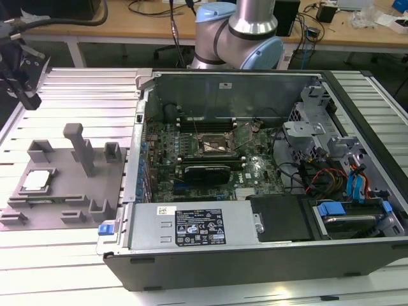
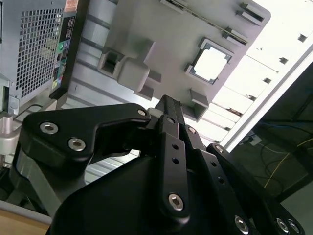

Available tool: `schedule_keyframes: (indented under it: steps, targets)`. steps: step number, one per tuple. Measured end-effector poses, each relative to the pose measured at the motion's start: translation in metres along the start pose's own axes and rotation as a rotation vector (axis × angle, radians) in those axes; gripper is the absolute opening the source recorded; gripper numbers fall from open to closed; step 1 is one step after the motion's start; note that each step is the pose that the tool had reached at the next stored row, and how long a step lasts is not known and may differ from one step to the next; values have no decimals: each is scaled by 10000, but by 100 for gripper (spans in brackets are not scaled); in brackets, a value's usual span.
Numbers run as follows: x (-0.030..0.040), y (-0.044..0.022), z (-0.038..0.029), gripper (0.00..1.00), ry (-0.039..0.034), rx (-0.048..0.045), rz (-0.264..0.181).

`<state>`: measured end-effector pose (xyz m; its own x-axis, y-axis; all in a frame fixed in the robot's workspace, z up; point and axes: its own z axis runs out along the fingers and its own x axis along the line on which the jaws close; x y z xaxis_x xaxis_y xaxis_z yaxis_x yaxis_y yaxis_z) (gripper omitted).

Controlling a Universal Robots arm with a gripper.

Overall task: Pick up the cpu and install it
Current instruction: 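Reach for the cpu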

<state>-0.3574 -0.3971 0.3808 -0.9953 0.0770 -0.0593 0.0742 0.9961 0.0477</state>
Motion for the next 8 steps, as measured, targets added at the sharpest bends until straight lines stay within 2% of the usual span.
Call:
schedule_keyframes:
  steps: [8]
  targets:
    - [248,-34,206,11,-1,0,0]
